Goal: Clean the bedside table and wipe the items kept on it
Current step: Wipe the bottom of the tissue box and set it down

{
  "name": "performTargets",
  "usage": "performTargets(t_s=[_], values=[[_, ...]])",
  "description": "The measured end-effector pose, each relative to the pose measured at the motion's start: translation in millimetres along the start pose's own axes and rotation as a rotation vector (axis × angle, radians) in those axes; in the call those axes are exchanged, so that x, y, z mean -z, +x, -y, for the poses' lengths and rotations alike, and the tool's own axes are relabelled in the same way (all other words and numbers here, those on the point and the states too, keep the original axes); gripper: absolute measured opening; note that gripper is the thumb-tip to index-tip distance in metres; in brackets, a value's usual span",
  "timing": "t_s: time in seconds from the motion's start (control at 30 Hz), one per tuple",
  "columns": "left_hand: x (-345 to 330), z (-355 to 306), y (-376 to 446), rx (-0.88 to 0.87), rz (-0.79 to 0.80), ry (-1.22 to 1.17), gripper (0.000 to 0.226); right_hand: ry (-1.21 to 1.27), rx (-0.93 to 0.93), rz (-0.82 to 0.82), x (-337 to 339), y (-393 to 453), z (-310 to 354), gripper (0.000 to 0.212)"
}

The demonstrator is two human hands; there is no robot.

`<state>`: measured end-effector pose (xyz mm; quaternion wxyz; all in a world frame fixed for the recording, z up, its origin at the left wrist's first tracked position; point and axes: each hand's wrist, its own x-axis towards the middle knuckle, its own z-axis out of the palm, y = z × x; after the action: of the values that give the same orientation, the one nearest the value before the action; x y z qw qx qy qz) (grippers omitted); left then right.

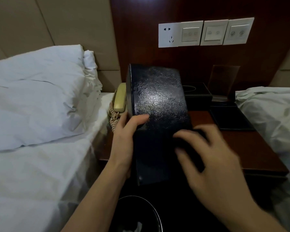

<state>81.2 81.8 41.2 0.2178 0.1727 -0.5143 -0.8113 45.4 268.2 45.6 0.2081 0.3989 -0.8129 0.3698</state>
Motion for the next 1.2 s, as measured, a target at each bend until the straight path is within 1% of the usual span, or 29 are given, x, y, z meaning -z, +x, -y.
performTargets(t_s=[0.07,0.1,0.17,0.23,0.33,0.4,0.43,0.5,0.53,0.6,0.67,0.73,0.77,0.87,0.93,1.0,1.07,1.13,1.2], values=[[-2,2,4,0.028,-0.038,0.007,0.092,0.005,0.100,0.059,-9,-15,20,0.030],[-3,3,8,0.021,-0.066,0.038,0.089,0.022,0.137,0.092,-12,-19,28,0.031],[-7,0,11,-0.063,-0.119,0.154,0.073,0.045,0.202,0.201,-12,-18,36,0.034],[-8,0,11,-0.156,-0.136,0.232,0.063,0.033,0.257,0.314,-4,-13,34,0.036],[-11,2,7,-0.135,-0.109,0.194,0.036,0.055,0.284,0.395,15,-10,27,0.031],[-13,5,4,-0.093,-0.101,0.177,0.030,0.069,0.285,0.381,18,-9,22,0.028],[-13,8,2,-0.086,-0.103,0.185,0.029,0.094,0.260,0.336,17,-8,18,0.026],[-13,14,0,-0.071,-0.092,0.191,0.035,0.154,0.169,0.213,14,-7,11,0.025],[-14,16,-1,-0.044,-0.070,0.183,0.040,0.163,0.129,0.179,12,-6,9,0.026],[-15,16,-2,-0.026,-0.076,0.185,0.040,0.149,0.133,0.195,11,-10,10,0.027],[-14,11,-1,-0.054,-0.089,0.185,0.035,0.105,0.212,0.273,10,-16,18,0.027],[-12,6,0,-0.071,-0.113,0.183,0.037,0.080,0.270,0.313,7,-18,21,0.029],[-11,4,1,-0.066,-0.125,0.178,0.040,0.105,0.266,0.296,8,-16,19,0.028],[-9,2,6,-0.005,-0.136,0.076,0.058,0.159,0.170,0.192,16,-7,4,0.023],[-9,0,7,-0.036,-0.196,0.071,0.062,0.137,0.135,0.152,16,-4,0,0.024],[-9,0,7,-0.076,-0.241,0.094,0.056,0.135,0.151,0.160,6,-8,8,0.026],[-11,1,5,-0.081,-0.264,0.136,0.047,0.103,0.230,0.205,-6,-14,20,0.028],[-13,3,4,-0.057,-0.235,0.170,0.044,0.063,0.298,0.262,-10,-18,25,0.029],[-14,2,4,-0.058,-0.200,0.191,0.041,0.097,0.288,0.258,-5,-15,22,0.027]])
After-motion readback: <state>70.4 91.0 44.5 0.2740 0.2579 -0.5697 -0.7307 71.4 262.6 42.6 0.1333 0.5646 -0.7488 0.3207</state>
